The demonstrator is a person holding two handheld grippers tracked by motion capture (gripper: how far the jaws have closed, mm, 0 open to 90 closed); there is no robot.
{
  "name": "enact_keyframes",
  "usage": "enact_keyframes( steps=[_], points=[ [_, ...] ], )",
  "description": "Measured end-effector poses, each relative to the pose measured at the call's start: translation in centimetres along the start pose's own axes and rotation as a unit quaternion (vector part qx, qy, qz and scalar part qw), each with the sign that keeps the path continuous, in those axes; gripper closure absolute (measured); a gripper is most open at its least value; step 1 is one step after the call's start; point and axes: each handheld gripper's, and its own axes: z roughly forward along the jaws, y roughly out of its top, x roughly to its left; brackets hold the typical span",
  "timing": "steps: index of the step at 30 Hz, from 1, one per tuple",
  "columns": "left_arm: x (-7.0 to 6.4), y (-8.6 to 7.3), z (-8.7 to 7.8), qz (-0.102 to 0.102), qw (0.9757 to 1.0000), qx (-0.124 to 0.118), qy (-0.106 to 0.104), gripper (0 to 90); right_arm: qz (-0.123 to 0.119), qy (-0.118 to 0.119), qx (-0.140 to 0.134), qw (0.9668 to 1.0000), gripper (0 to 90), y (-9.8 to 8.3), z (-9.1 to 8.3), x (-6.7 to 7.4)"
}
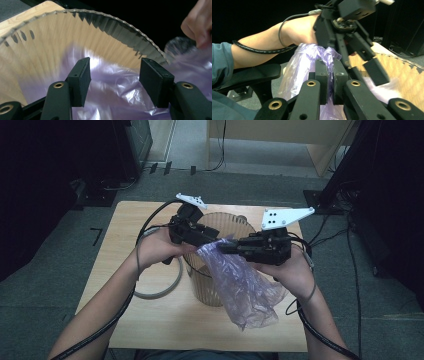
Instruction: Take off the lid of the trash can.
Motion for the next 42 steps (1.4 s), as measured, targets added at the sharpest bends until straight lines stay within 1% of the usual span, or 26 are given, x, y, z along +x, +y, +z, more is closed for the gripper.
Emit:
enact_keyframes(
  steps=[2, 6, 9, 14, 20, 24, 27, 31, 34, 36, 38, 39, 42],
  points=[
    [0.1, -0.2, -0.3, 0.001, 1.0, -0.004, 0.006, 40.8, 0.003, -0.002, 0.0, 1.0, 86.9, -0.1, 0.0, -0.1],
    [0.7, -0.3, -1.2, -0.005, 0.9995, -0.024, 0.018, 39.5, 0.008, -0.007, 0.002, 0.9999, 86.9, -0.3, 0.2, -0.6],
    [0.9, -0.2, -2.1, -0.004, 0.9988, -0.037, 0.031, 39.1, 0.009, -0.012, 0.003, 0.9999, 86.9, -0.4, 0.4, -0.9],
    [1.3, -0.4, -3.7, -0.01, 0.9973, -0.061, 0.04, 38.8, 0.014, -0.023, 0.008, 0.9996, 86.8, -0.5, 0.5, -1.7],
    [1.6, -0.8, -4.7, -0.012, 0.9963, -0.07, 0.049, 38.8, 0.02, -0.033, 0.008, 0.9992, 86.6, -0.4, 0.9, -2.8],
    [1.8, -1.0, -5.2, -0.012, 0.9955, -0.074, 0.058, 38.8, 0.017, -0.047, 0.019, 0.9986, 86.6, -0.1, 1.3, -3.6],
    [2.0, -1.1, -5.6, -0.013, 0.9947, -0.082, 0.061, 38.9, 0.017, -0.054, 0.023, 0.9982, 86.6, 0.2, 1.6, -4.1],
    [2.2, -1.2, -6.0, -0.015, 0.9938, -0.087, 0.067, 39.1, 0.02, -0.07, 0.033, 0.9968, 86.6, 0.4, 1.8, -4.8],
    [2.1, -1.3, -6.2, -0.013, 0.9937, -0.089, 0.067, 39.1, 0.024, -0.085, 0.045, 0.9951, 86.1, 0.3, 2.0, -5.5],
    [2.0, -1.4, -6.2, -0.01, 0.9938, -0.088, 0.067, 39.1, 0.029, -0.09, 0.051, 0.9942, 82.6, 0.1, 2.2, -5.9],
    [1.9, -1.4, -6.1, -0.009, 0.994, -0.087, 0.065, 38.9, 0.027, -0.098, 0.051, 0.9936, 72.5, 0.0, 2.3, -6.2],
    [1.8, -1.5, -6.0, -0.007, 0.9941, -0.086, 0.065, 39.0, 0.025, -0.099, 0.048, 0.9936, 66.6, -0.1, 2.3, -6.3],
    [1.7, -1.5, -5.9, -0.004, 0.9944, -0.084, 0.064, 38.9, 0.03, -0.101, 0.032, 0.9939, 56.0, 0.1, 1.9, -6.4]
  ],
)
